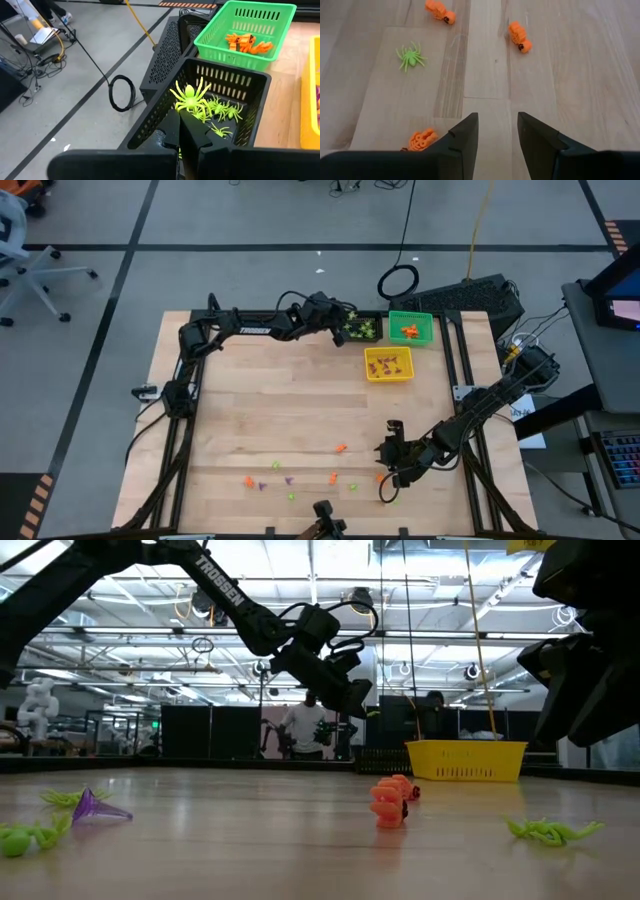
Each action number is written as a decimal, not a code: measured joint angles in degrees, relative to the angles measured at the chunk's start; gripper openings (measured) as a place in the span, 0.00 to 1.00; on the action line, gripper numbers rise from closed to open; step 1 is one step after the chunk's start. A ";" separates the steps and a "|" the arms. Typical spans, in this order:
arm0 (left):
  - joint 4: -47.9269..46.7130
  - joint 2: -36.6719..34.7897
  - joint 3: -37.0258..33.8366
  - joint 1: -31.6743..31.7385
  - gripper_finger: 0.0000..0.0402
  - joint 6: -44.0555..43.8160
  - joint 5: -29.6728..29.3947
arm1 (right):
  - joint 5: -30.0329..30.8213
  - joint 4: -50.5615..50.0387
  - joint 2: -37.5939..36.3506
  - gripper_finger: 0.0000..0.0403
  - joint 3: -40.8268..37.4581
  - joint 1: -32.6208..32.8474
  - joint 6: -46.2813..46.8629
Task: Sort Halloween decoration
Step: Put the green spider toy into the black basket
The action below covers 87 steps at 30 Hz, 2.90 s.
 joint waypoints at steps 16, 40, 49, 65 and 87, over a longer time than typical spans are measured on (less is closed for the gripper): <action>0.02 0.00 -0.02 -0.31 0.31 -0.26 -1.55 | -0.11 0.00 0.00 0.31 0.00 0.00 -0.15; -5.93 -0.09 0.85 -1.67 0.70 -1.15 -6.63 | -0.15 -0.04 0.00 0.31 0.00 0.00 -1.05; -8.72 -0.09 0.87 -1.75 0.79 -6.82 -1.34 | -0.15 -0.09 0.00 0.31 0.00 0.00 -1.22; -26.26 -0.11 9.51 -0.53 0.73 -21.46 -4.21 | 1.82 -0.09 0.00 0.31 0.00 0.00 -2.16; -26.78 -0.11 11.10 3.57 0.69 -26.05 9.80 | 8.78 3.71 -22.67 0.03 0.13 -33.39 -38.57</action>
